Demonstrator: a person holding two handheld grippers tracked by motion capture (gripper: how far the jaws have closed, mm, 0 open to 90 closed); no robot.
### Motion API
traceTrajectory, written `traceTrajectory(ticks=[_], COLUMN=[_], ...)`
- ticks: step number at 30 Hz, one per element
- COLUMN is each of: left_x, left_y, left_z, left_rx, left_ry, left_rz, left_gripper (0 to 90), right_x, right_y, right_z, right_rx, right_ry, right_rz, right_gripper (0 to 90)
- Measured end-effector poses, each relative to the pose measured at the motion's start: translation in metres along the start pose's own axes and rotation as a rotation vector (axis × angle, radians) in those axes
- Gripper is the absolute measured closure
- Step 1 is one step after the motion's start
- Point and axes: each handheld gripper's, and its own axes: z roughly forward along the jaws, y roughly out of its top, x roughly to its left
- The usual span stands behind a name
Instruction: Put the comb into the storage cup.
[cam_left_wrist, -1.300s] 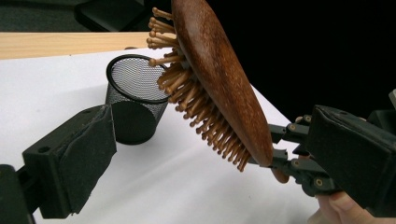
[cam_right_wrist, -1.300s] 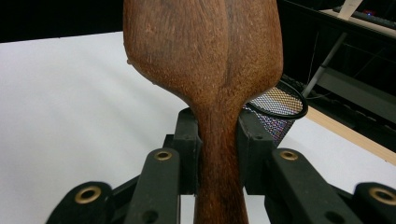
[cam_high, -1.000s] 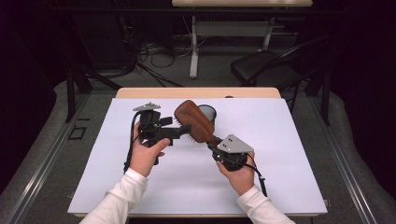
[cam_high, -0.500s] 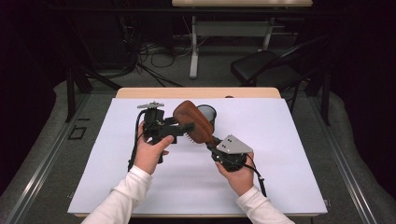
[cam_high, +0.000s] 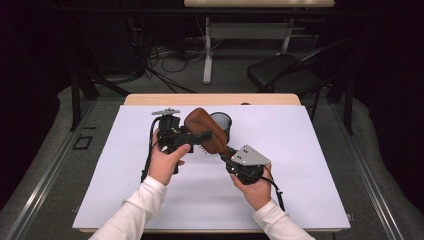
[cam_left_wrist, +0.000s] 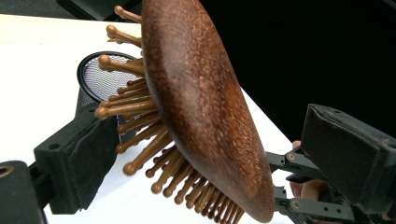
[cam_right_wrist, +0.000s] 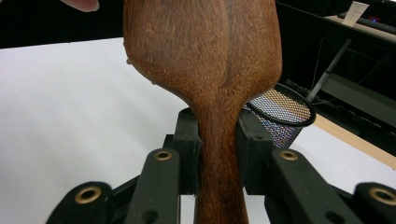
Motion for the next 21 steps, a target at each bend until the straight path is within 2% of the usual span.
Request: traceTrajectory(ticks=[21], left_x=[-0.0021], left_y=[0.0014], left_z=[0.0060], left_rx=[-0.003], left_ry=[-0.006], left_rz=[-0.002], left_gripper=[8.6], right_x=[0.0032], right_y=[0.0006], right_z=[0.0002], right_rx=[-0.003], right_ry=[0.009], right_rz=[-0.003], right_gripper=[72.6])
